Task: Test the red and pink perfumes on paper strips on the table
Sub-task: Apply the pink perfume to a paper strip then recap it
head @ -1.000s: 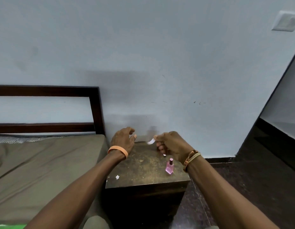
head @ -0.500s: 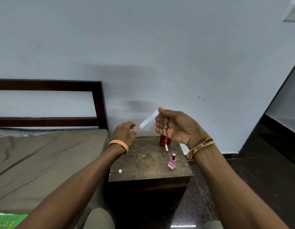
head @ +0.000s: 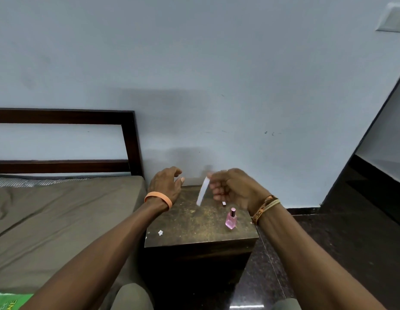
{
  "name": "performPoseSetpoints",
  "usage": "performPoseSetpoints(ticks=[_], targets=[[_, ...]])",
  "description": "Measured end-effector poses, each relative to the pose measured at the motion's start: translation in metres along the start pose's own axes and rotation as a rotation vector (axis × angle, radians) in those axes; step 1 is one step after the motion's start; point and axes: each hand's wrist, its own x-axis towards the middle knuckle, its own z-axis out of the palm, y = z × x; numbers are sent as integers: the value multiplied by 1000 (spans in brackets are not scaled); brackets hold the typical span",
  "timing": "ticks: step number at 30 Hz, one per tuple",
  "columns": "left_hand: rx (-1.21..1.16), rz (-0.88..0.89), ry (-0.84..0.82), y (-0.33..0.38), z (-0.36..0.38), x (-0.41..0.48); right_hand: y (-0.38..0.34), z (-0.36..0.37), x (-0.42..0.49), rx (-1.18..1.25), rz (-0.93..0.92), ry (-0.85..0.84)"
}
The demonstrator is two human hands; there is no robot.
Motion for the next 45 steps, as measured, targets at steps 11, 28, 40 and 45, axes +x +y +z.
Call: performPoseSetpoints(ticks=[11,28,40,45], targets=[[4,8,-1,0,-1,0,-18,-5,-5,320,-49,-135],[16,-17,11,-5,4,-4,15,-3,1,57,69,-22],[22,-15,-20,-8,7,-3,-18,-13,-5,391,-29,-182],[23,-17,-27,-6,9,-4,-9,-9,1,-270,-76,67]])
